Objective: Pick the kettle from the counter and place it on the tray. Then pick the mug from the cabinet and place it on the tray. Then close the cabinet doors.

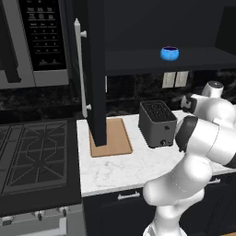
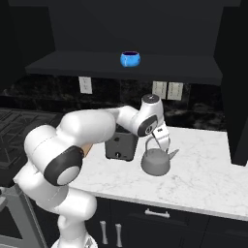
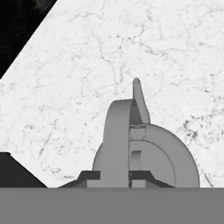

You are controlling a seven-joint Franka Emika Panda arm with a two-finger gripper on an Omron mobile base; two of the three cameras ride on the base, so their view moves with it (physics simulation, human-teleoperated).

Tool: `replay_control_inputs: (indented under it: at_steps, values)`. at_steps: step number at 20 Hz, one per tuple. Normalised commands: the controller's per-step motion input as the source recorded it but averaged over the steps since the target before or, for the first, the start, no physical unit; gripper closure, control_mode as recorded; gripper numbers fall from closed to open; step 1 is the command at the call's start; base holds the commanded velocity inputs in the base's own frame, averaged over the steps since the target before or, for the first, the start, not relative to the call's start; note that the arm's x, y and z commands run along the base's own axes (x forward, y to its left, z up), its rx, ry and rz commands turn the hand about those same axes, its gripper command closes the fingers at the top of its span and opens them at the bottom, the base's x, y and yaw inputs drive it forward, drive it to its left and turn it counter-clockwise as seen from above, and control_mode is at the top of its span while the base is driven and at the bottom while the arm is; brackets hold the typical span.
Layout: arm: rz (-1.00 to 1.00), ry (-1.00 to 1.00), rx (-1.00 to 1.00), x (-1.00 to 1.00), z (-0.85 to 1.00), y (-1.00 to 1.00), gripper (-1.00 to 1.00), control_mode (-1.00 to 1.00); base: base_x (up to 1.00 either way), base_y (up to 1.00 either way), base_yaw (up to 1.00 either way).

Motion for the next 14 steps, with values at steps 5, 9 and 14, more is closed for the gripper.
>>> replay_control_inputs:
  at_steps: [5,9,14]
  values:
    - [0.0,-0.01,0.01,-0.46,0.23,0.0,1.0,-1.0,0.0,0.0,0.0]
    - [0.0,-0.03,0.08,-0.45,0.46,0.0,1.0,-1.0,0.0,0.0,0.0]
    - [0.0,-0.01,0.0,-0.59,0.37,0.01,1.0,-1.0,0.0,0.0,0.0]
